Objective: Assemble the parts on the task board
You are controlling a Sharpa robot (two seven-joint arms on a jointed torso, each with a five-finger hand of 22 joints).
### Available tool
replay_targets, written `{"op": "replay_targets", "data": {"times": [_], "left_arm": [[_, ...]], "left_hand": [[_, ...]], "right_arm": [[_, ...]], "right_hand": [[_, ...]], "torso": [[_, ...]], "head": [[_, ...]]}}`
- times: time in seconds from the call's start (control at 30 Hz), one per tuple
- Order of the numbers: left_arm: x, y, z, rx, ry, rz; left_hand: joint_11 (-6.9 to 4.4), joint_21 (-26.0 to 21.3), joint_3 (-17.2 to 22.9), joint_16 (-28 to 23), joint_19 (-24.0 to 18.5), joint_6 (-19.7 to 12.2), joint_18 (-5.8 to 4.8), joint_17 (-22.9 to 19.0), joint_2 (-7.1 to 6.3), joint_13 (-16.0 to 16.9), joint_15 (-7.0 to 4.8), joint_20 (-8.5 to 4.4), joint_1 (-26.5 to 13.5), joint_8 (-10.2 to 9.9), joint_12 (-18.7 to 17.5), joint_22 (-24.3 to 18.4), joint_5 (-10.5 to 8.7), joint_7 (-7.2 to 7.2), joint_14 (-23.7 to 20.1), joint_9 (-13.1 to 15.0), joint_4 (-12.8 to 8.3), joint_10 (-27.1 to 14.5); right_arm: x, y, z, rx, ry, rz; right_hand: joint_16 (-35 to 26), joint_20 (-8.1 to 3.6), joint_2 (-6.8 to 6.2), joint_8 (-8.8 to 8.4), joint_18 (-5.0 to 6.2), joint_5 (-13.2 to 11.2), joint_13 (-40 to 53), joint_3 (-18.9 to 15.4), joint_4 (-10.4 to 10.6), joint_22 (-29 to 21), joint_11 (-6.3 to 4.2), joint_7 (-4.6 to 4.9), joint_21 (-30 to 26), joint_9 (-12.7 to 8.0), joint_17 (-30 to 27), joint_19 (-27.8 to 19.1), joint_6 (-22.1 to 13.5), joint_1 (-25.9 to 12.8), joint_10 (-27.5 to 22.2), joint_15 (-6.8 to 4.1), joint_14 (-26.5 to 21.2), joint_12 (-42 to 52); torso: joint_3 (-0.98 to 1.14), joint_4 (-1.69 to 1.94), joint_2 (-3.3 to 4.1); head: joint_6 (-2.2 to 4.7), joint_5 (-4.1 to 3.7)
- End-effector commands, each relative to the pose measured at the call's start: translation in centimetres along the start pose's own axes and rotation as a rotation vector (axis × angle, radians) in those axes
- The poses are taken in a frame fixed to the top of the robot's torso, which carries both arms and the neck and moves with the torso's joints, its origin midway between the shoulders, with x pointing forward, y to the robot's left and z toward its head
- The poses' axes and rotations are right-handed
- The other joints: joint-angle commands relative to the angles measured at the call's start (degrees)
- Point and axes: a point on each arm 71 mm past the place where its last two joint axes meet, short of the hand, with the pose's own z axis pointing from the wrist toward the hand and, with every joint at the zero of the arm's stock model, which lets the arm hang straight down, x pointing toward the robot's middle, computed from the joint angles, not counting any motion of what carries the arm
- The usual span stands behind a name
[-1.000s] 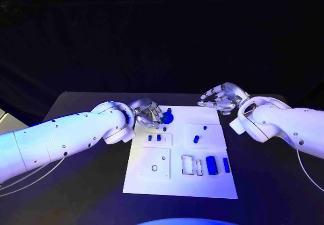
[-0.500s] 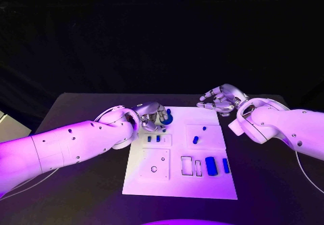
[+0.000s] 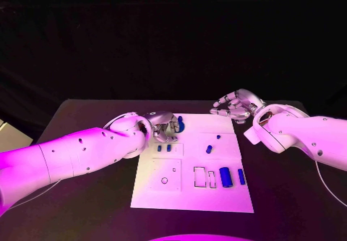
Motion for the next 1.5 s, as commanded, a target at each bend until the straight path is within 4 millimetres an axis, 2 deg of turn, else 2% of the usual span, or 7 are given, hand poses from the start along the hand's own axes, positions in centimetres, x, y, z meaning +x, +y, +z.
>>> {"op": "replay_targets", "data": {"times": [0.03,0.33,0.7,1.27,1.5], "left_arm": [[0.4,-0.2,0.2,-0.003,0.044,0.031],[0.5,-0.5,0.4,-0.004,0.055,0.033],[0.8,-0.5,0.8,-0.017,0.081,0.045],[1.3,-0.5,1.1,-0.020,0.114,0.053],[1.4,-0.5,1.3,-0.024,0.118,0.055]], "left_hand": [[-0.16,0.8,0.3,0.6,0.4,0.5,0.41,0.5,-0.56,0.0,-0.08,0.05,-0.1,-0.4,0.3,0.9,-0.35,0.04,0.4,-0.2,0.0,0.5],[-0.62,3.6,1.0,2.9,1.9,2.5,-0.06,2.8,-0.48,0.2,-0.43,-0.23,0.0,-0.6,1.0,4.1,-0.37,-0.26,2.2,-0.7,-0.2,1.7],[-1.17,6.5,3.4,4.8,3.3,4.8,-0.51,4.6,0.27,-0.1,-0.93,-0.68,1.3,-0.8,0.8,7.4,-0.43,-0.59,3.9,-1.1,-1.6,3.2],[-1.39,8.2,5.1,6.0,3.8,6.0,-0.75,5.8,0.55,-0.4,-1.13,-0.87,1.6,-1.2,0.2,9.2,-0.50,-0.65,4.9,-1.4,-2.8,4.2],[-1.67,9.6,6.6,6.7,4.1,7.2,-0.92,6.5,0.95,-0.9,-1.40,-1.07,1.6,-1.5,-0.9,10.7,-0.53,-0.67,5.8,-1.4,-4.0,5.5]], "right_arm": [[0.0,0.2,0.0,-0.021,-0.009,-0.004],[0.0,0.2,0.0,-0.024,-0.013,-0.003],[0.0,0.3,0.0,-0.024,-0.011,-0.003],[0.1,0.3,-0.1,-0.024,-0.008,-0.003],[0.1,0.3,-0.1,-0.025,-0.006,-0.002]], "right_hand": [[-0.2,-0.05,0.29,0.18,0.93,0.4,12.3,-0.3,-0.1,0.0,0.17,-0.06,-0.2,0.0,12.0,-0.5,-0.2,-0.4,3.3,0.27,5.2,-0.3],[-0.3,-0.05,0.31,0.18,0.98,0.4,12.2,-0.3,-0.1,-0.2,0.17,-0.06,-0.4,0.0,11.9,-0.6,-0.2,-0.4,3.2,0.27,5.2,-0.4],[-0.3,-0.05,0.32,0.19,1.01,0.4,12.2,-0.3,-0.1,-0.3,0.17,-0.06,-0.6,0.0,11.8,-0.7,-0.2,-0.3,3.2,0.27,5.2,-0.4],[-0.4,-0.05,0.36,0.21,1.00,0.5,12.2,-0.2,-0.1,-0.3,0.16,-0.07,-0.6,0.0,11.7,-0.7,-0.2,-0.3,3.2,0.27,5.2,-0.4],[-0.3,-0.06,0.44,0.25,0.97,0.5,12.3,-0.2,-0.1,-0.2,0.16,-0.08,-0.4,0.0,11.9,-0.6,-0.2,-0.2,3.3,0.26,5.2,-0.3]], "torso": [[-0.03,0.02,0.00],[-0.02,0.04,-0.02],[-0.03,-0.01,0.01],[-0.01,0.05,-0.04],[0.00,0.02,-0.01]], "head": [[-0.03,-0.09],[-0.03,-0.14],[-0.16,-0.25],[-0.30,-0.50],[-0.33,-0.53]]}}
